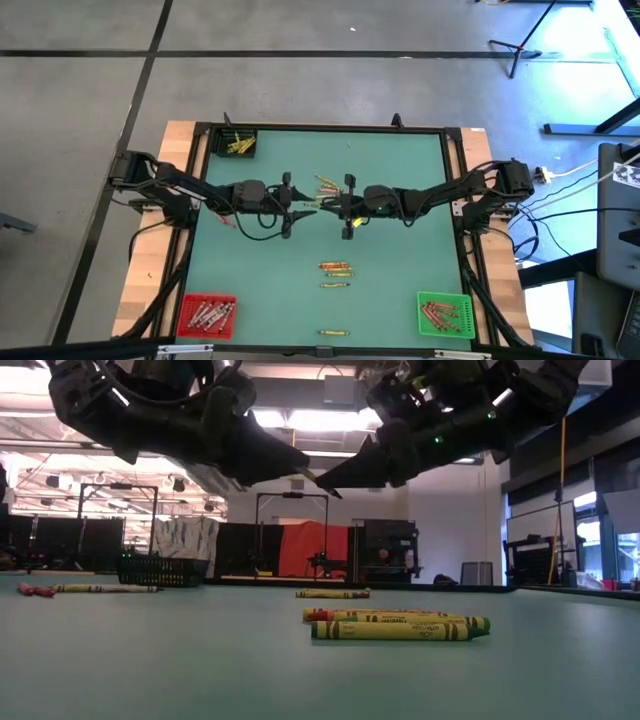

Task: Sort crayons
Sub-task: Put the green crayon into the black bin

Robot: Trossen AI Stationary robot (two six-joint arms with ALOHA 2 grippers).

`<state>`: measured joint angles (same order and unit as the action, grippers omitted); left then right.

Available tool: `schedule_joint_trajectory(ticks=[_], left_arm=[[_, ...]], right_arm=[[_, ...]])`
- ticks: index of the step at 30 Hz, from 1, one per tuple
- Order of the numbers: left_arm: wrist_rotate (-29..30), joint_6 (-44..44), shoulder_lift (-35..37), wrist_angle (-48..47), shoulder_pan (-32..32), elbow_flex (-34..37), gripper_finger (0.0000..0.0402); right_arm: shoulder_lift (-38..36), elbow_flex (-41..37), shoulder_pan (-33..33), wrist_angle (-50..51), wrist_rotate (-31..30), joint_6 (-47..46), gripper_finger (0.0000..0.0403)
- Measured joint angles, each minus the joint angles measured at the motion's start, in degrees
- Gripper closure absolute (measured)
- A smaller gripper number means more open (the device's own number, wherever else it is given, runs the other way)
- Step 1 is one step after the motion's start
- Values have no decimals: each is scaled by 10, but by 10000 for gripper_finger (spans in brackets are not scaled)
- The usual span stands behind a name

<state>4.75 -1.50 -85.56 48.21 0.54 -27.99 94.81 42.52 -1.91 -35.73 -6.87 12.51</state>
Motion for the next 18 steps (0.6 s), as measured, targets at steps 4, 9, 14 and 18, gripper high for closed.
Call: schedule_joint_trajectory(ticks=[4,9,14,18], left_arm=[[0,-1,0,-2,0,0,309],[4,-8,0,0,0,0,374],[5,-18,0,0,0,0,389],[5,-18,7,-14,0,0,380]], right_arm=[[0,0,0,2,0,0,391],[0,0,0,-4,5,-16,390],[0,0,0,-2,6,-35,356],[-13,1,0,34,6,-36,295]])
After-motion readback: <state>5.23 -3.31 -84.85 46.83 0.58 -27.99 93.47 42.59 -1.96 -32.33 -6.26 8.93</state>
